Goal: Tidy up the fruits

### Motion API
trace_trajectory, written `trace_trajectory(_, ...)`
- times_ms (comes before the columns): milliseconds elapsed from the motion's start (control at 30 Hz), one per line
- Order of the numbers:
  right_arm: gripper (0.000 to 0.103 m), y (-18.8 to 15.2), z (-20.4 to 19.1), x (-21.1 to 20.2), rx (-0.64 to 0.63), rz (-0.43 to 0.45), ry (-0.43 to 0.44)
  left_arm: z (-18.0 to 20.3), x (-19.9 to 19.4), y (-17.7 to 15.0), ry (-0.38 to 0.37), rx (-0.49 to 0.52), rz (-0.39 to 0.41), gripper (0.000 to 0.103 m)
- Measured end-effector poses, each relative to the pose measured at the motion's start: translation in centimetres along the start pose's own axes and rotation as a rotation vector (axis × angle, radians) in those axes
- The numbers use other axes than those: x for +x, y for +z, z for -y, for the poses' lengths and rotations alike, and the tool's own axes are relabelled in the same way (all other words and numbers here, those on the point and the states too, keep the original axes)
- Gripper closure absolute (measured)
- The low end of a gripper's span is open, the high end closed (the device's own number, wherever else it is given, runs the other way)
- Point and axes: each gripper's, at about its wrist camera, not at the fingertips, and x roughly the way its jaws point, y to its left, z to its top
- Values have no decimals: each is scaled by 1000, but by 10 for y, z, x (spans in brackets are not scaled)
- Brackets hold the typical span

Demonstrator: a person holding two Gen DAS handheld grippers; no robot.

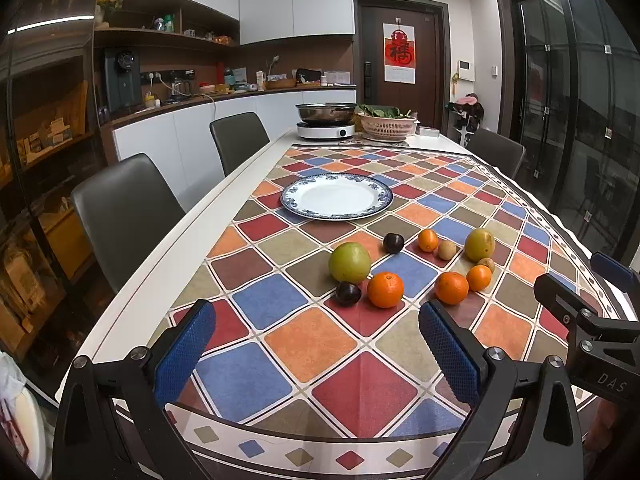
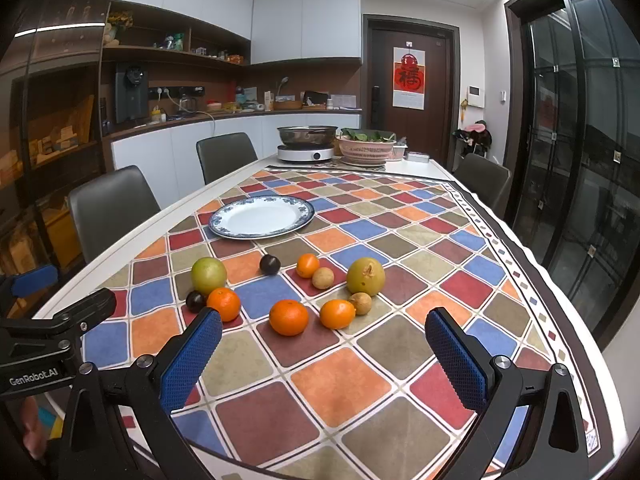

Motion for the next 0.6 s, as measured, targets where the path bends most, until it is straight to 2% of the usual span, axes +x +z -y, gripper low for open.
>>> trace_trajectory(600,1,0,-1,0,-2,1,-1,-2,-1,2,-1,-4,-1,0)
